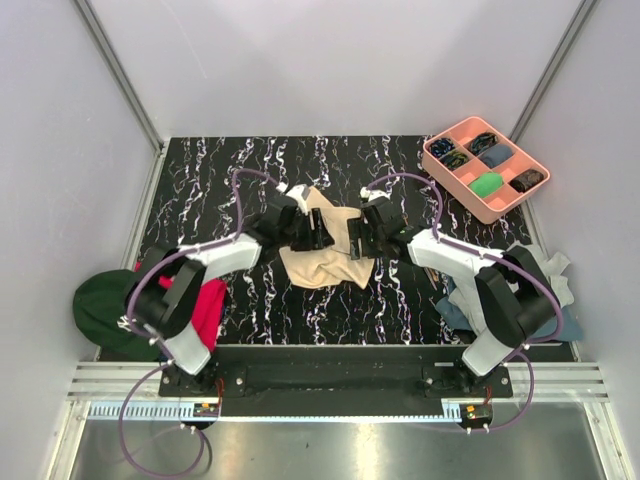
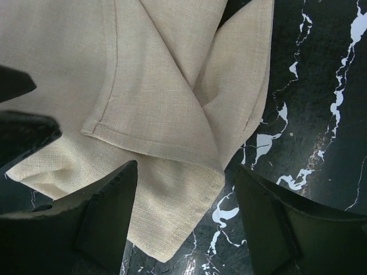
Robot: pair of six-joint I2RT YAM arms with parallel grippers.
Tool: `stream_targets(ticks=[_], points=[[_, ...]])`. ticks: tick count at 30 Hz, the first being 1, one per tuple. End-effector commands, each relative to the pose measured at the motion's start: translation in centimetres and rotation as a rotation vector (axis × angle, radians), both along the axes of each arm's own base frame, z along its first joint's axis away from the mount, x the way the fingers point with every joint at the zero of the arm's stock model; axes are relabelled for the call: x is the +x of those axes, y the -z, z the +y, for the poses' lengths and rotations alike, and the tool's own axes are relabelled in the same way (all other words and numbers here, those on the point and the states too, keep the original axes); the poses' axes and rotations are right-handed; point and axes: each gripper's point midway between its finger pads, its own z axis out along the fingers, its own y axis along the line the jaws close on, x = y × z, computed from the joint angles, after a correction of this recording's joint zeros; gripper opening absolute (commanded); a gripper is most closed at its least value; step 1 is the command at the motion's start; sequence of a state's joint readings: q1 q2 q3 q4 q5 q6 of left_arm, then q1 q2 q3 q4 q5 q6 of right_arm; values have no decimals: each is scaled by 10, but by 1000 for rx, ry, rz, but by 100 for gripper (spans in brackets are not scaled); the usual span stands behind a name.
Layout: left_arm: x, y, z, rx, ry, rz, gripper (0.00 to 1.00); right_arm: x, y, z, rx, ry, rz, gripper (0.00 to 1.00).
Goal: Fold the napkin, place the utensils inside, and roll it up
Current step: Move the napkin to the centre of the board
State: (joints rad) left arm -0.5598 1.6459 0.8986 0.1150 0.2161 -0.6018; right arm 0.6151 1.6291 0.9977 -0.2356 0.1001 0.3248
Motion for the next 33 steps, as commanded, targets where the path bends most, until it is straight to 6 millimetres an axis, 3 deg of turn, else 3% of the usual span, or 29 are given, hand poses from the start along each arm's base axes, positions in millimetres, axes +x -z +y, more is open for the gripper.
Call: stream_targets(ticks=[1, 8, 14, 20, 23, 24, 25, 27, 28, 31, 33], points=[[33, -7, -9, 33, -5, -64, 61, 10, -6, -3, -2, 47, -29, 76], [45, 9, -26, 20, 33, -41, 49, 7, -3, -3, 8, 56, -15, 76], [33, 31, -34, 25, 54, 27, 48, 5, 2, -7, 16, 90, -5, 76], [24, 46, -48, 26, 87, 68, 60, 9, 2, -1, 37, 82, 3, 74], [27, 53, -52, 21, 86, 85, 50, 8, 3, -3, 38, 88, 4, 74], [29, 52, -54, 10, 85, 80, 43, 7, 2, -4, 38, 91, 2, 74], [30, 51, -56, 2, 85, 77, 28, 6, 1, -4, 39, 92, 1, 74], [36, 42, -62, -39, 83, 50, 13, 3, 4, -6, 41, 101, 8, 74], [38, 36, -65, -59, 85, 38, 0, 2, 3, -6, 44, 103, 6, 74], [51, 1, -71, -133, 70, -38, 0, -1, 3, -9, 51, 112, 7, 74], [65, -33, -62, -205, 28, -99, 0, -4, 3, -11, 49, 112, 10, 74]])
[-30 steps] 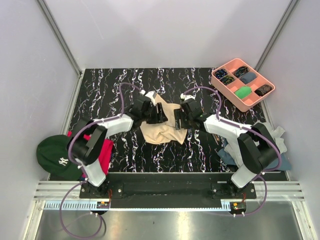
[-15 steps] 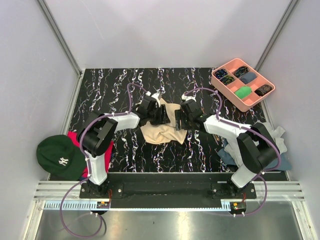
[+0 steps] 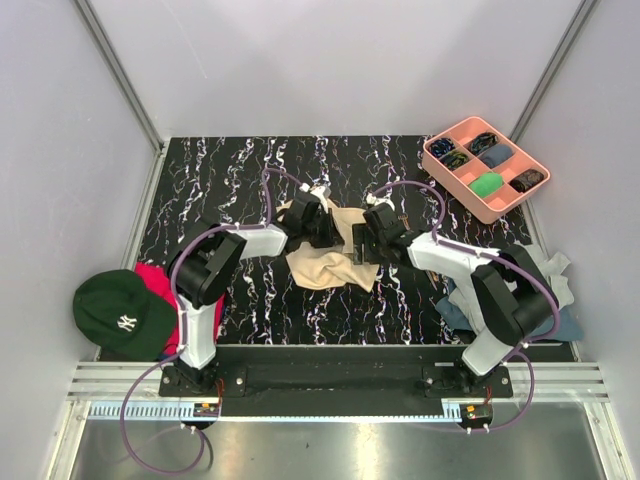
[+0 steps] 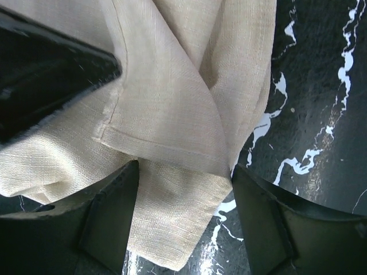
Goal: Fold the napkin, place the utensils inside, and roll it up
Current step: Move the napkin to the centre of the board, then flatten the napkin out
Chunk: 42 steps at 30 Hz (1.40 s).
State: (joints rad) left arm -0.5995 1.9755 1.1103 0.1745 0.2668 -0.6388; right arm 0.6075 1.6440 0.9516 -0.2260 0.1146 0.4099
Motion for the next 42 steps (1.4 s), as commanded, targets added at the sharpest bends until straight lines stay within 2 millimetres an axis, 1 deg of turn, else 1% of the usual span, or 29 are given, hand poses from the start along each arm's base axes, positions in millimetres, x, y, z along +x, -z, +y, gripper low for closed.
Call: stream_targets(ticks=[1, 2, 3, 4, 6, 7, 8, 10, 11, 15, 17, 19, 20, 21, 22, 23, 24, 25, 26, 28, 29, 30, 31, 32, 34, 35, 38, 40, 42], points=[[38, -99, -6, -232, -46, -198, 0, 4, -22, -2, 43, 32, -62, 74], [38, -117, 3, -270, -63, -225, 0, 3, -23, -3, 45, 33, -63, 74], [47, -132, 15, -319, -94, -247, 0, 1, -25, -3, 49, 30, -67, 74], [45, -144, 24, -340, -106, -263, 0, 1, -31, -3, 60, 29, -80, 74], [50, -155, 45, -361, -128, -275, 0, -1, -39, -1, 80, 15, -93, 74], [46, -157, 54, -363, -136, -274, 0, -1, -41, 0, 87, 6, -96, 75], [50, -158, 69, -367, -166, -280, 0, -3, -43, 3, 101, -12, -94, 75], [42, -152, 86, -369, -189, -267, 0, -2, -46, 5, 113, -17, -101, 75], [43, -149, 97, -364, -210, -267, 0, -2, -47, 6, 115, -20, -101, 75], [30, -126, 112, -296, -215, -244, 0, 0, -41, 10, 113, -30, -82, 75], [21, -112, 108, -282, -169, -204, 0, 1, -41, 12, 117, -28, -80, 76], [19, -101, 98, -296, -128, -158, 14, 1, -38, 10, 114, -15, -74, 77], [12, -102, 84, -318, -80, -154, 22, 2, -38, 9, 114, 1, -77, 77], [10, -100, 76, -315, -60, -149, 29, 2, -40, 8, 116, 8, -82, 77], [12, -101, 66, -306, -38, -157, 38, 2, -40, 7, 116, 15, -84, 77], [5, -95, 49, -265, -1, -158, 41, 3, -40, 5, 110, 30, -92, 77], [4, -94, 38, -248, 23, -163, 45, 3, -44, 4, 115, 34, -100, 78], [10, -96, 24, -235, 49, -174, 50, 3, -44, 2, 110, 41, -103, 78], [3, -91, 8, -203, 95, -178, 52, 3, -46, 0, 114, 50, -107, 78], [14, -82, -11, -168, 116, -184, 56, 2, -50, -5, 126, 61, -113, 78], [14, -73, -15, -137, 129, -174, 57, 1, -51, -5, 135, 60, -112, 79], [20, -67, -20, -124, 129, -168, 57, 0, -56, -10, 147, 66, -122, 79], [22, -61, -19, -100, 124, -160, 59, -1, -59, -12, 154, 70, -125, 79], [27, -57, -15, -72, 97, -170, 60, -2, -67, -15, 168, 72, -144, 79], [29, -50, -10, -27, 80, -178, 62, -6, -67, -22, 178, 80, -143, 80], [34, -46, -4, 6, 51, -187, 62, -7, -74, -24, 189, 82, -158, 80], [37, -41, 9, 59, -1, -200, 63, -10, -75, -30, 196, 82, -160, 82], [34, -40, 14, 68, -17, -212, 64, -11, -74, -33, 194, 81, -158, 82], [31, -41, 18, 72, -29, -226, 69, -10, -70, -33, 188, 81, -148, 82]])
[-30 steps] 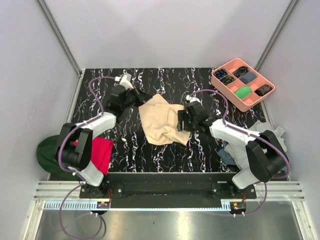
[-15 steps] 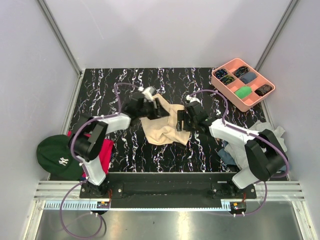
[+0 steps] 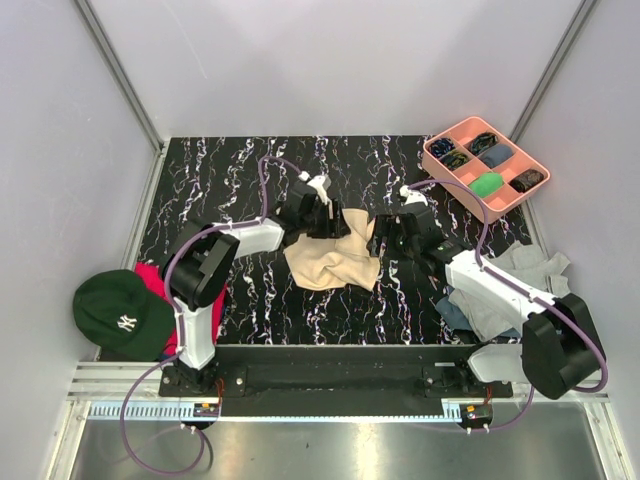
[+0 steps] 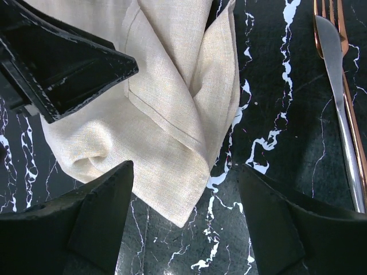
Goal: Fold the napkin, place the utensils inside, and roll it up
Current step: Flatten the napkin out
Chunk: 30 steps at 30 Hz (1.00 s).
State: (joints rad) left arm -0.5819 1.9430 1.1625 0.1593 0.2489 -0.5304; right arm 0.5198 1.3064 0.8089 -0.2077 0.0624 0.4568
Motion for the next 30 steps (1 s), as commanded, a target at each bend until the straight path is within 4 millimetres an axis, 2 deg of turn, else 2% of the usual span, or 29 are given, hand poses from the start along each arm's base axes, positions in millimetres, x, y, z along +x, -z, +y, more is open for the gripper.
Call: stream_targets(ticks=[1, 3, 5, 9, 10, 16, 19, 20, 21, 22, 23, 24, 25, 26, 27, 28, 29, 30], points=[[8, -13, 15, 40, -68, -107, 70, 1, 0, -1, 15, -3, 0, 82], [5, -8, 16, 38, -59, -106, 73, 1, 3, 1, 13, -10, 10, 82], [2, -4, 6, 11, -10, -94, 74, 1, 6, 2, 14, -15, 21, 82], [-4, 0, -14, -79, 76, -82, 71, 1, 7, 4, 19, -19, 28, 82], [-4, -5, -20, -115, 98, -92, 69, 1, 7, 4, 18, -19, 30, 82], [-8, -1, -30, -167, 140, -74, 65, -3, 11, 3, 15, -22, 41, 82], [-12, 2, -36, -199, 167, -55, 48, -4, 14, 5, 20, -27, 52, 82], [-14, 5, -37, -211, 174, -46, 29, -4, 16, 4, 17, -26, 61, 82], [-16, 2, -39, -228, 180, -44, 16, -4, 16, 5, 18, -25, 61, 82], [-16, -4, -41, -256, 184, -40, 5, -3, 16, 4, 18, -24, 61, 82], [-18, -15, -41, -275, 186, -49, 0, -3, 16, 5, 16, -25, 64, 82], [-19, -24, -38, -298, 182, -53, 0, -3, 16, 5, 14, -26, 65, 82], [-13, -42, -33, -353, 164, -70, 0, -4, 16, 4, 9, -29, 64, 82], [-17, -65, -23, -394, 150, -93, 0, -4, 15, 4, 8, -35, 58, 82], [-5, -87, -6, -456, 96, -104, 0, -5, 14, 3, -1, -44, 53, 82], [-4, -102, 7, -489, 79, -108, 0, -7, 12, 7, 13, -66, 54, 82], [-8, -125, 26, -522, 52, -133, 0, -9, 12, 7, 14, -75, 53, 82], [-8, -135, 41, -542, 22, -131, 0, -9, 9, 7, 14, -87, 44, 82]])
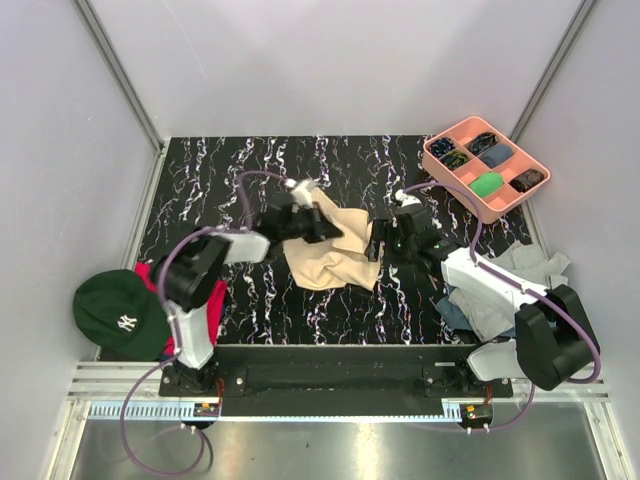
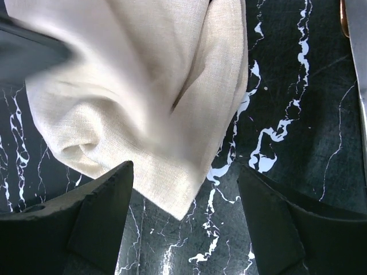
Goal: Fold the napkin, place the utensils inside, and roll it up
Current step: Flatten the napkin out
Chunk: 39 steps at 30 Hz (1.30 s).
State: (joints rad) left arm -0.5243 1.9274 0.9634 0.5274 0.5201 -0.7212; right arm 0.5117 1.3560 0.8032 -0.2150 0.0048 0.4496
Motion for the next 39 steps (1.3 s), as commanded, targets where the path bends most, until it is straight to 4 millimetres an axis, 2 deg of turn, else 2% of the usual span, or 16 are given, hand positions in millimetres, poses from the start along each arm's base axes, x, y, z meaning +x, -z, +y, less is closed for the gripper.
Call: stream_targets(ticks=[1, 2, 3, 5, 6, 7, 8, 9, 10, 12, 15, 21, 26, 30, 34, 39], points=[[27, -129, 76, -264, -158, -148, 0, -3, -13, 4, 24, -50, -32, 82], [17, -143, 94, -276, -183, -163, 0, -2, -15, 5, 31, -51, -38, 83], [18, -137, 119, -253, -238, -129, 0, -1, -17, 6, 41, -50, -43, 83], [0, -140, 145, -216, -286, -131, 0, 6, -22, 11, 53, -51, -54, 84], [-5, -123, 166, -156, -335, -85, 0, 9, -22, 13, 57, -47, -54, 83], [-9, -119, 178, -127, -371, -79, 0, 12, -14, 15, 47, -47, -28, 83], [-20, -122, 188, -108, -396, -97, 0, 18, -17, 19, 50, -47, -35, 83], [-27, -110, 205, -59, -432, -70, 0, 21, -16, 21, 52, -46, -27, 83], [-34, -113, 217, -30, -473, -96, 0, 23, -6, 23, 42, -45, -1, 82], [-44, -102, 241, 50, -535, -77, 0, 30, -7, 27, 48, -34, 3, 82], [-59, -96, 265, 139, -595, -73, 0, 36, 0, 30, 47, -25, 24, 81], [-74, -93, 289, 242, -651, -53, 0, 47, -10, 30, 140, 32, 32, 81], [-78, -91, 304, 318, -697, -39, 0, 60, -24, 15, 268, 99, 19, 81], [-79, -90, 309, 361, -701, -39, 0, 70, -1, 19, 285, 100, 70, 80], [-82, -91, 316, 407, -710, -47, 0, 86, 6, 23, 320, 102, 69, 78], [-83, -90, 315, 411, -700, -41, 0, 91, 9, 36, 402, 76, 88, 76]])
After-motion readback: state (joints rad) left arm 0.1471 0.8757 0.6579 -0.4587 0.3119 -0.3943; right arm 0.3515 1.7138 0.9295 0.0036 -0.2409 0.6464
